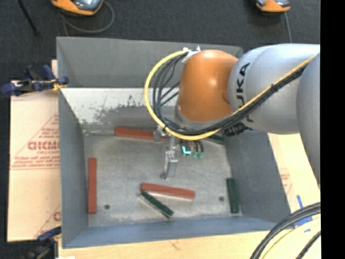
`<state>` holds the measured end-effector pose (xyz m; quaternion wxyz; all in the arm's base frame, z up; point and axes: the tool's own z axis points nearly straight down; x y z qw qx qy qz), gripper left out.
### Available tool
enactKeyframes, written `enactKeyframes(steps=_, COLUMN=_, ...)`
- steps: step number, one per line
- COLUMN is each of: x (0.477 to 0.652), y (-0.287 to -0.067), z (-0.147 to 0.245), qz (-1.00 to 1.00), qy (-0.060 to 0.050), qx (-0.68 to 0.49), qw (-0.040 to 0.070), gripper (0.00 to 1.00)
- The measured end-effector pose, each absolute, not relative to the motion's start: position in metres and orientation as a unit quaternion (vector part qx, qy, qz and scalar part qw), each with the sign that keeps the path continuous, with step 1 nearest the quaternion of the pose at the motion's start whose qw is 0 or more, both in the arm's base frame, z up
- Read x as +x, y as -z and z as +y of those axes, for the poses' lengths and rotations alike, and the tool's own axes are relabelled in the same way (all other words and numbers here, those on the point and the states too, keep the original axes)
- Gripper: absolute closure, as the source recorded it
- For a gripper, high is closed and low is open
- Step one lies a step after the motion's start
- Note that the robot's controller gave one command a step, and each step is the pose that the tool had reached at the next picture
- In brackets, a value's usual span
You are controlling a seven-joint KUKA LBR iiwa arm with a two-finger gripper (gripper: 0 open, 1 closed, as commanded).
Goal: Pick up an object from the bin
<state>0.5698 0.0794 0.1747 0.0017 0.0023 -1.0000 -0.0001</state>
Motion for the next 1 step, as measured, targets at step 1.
enactKeyframes(steps=1, x=0.5182, y=-0.0702, z=0.0314, qz=-0.993, qy=-0.001, qx=0.119, qw=0.003, gripper=0.00)
